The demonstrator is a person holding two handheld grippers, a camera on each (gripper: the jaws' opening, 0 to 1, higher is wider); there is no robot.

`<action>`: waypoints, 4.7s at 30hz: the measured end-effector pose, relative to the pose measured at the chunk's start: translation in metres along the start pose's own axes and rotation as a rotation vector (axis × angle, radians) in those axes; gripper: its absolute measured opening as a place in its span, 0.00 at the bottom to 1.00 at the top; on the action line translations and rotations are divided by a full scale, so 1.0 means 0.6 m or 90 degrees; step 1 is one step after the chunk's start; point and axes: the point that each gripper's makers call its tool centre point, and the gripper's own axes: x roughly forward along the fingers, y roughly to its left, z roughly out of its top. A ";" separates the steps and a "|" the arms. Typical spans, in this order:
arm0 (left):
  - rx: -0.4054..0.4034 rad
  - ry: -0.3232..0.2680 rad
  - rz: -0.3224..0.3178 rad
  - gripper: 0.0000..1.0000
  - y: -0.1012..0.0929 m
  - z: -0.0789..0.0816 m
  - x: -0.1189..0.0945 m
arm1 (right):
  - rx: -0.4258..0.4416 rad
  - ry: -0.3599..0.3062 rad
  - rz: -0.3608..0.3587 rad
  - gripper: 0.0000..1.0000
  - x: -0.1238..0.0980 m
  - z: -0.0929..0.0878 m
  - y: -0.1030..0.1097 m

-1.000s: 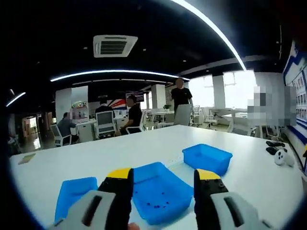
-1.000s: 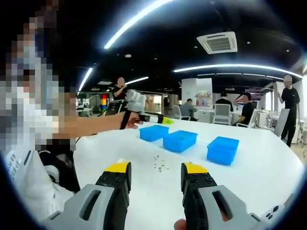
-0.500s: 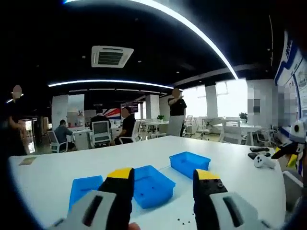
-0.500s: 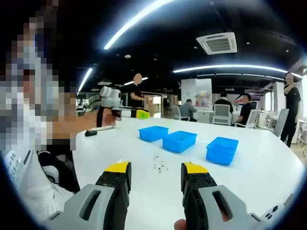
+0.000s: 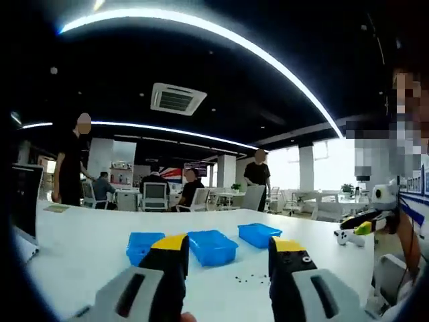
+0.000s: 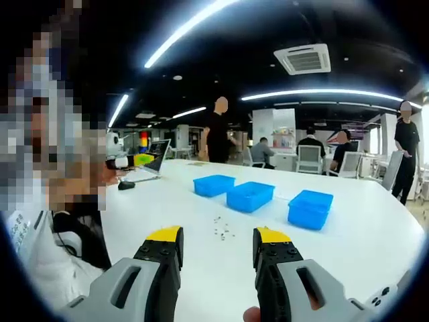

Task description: Pick up the resistors one by one and place each resistor into its matching bin, sorting the parts by color and model until every resistor is separated into the correct bin for its type

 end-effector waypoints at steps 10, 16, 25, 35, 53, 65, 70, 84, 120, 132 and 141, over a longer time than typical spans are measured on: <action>0.007 0.038 0.022 0.49 0.007 -0.051 -0.029 | 0.003 0.001 -0.003 0.43 -0.001 0.000 -0.004; 0.023 0.045 0.030 0.41 0.010 -0.035 -0.004 | 0.003 0.000 -0.005 0.43 -0.002 0.000 -0.006; 0.092 0.154 -0.031 0.39 -0.022 -0.049 0.078 | 0.004 0.001 -0.004 0.43 -0.005 -0.004 -0.004; 0.291 0.316 -0.246 0.31 -0.110 -0.114 0.184 | 0.004 -0.001 -0.006 0.43 -0.008 -0.005 -0.001; 0.602 0.623 -0.657 0.21 -0.187 -0.233 0.240 | 0.000 0.003 -0.014 0.43 -0.013 -0.008 -0.007; 0.632 0.673 -0.699 0.16 -0.200 -0.294 0.262 | 0.004 -0.002 -0.021 0.43 -0.021 -0.006 -0.015; 0.620 0.704 -0.714 0.14 -0.199 -0.307 0.255 | 0.009 -0.001 -0.023 0.43 -0.020 -0.009 -0.016; 0.424 0.799 -0.648 0.05 -0.193 -0.309 0.248 | 0.003 -0.002 -0.018 0.43 -0.018 -0.003 -0.004; 0.164 0.253 -0.266 0.04 -0.107 -0.028 0.108 | 0.004 -0.004 -0.003 0.43 -0.005 0.000 -0.001; 0.041 0.076 -0.106 0.04 -0.064 -0.058 -0.006 | -0.009 -0.007 0.009 0.45 -0.005 0.000 0.005; 0.015 0.060 -0.077 0.04 -0.051 -0.075 -0.007 | -0.005 -0.009 0.010 0.45 -0.002 0.004 0.006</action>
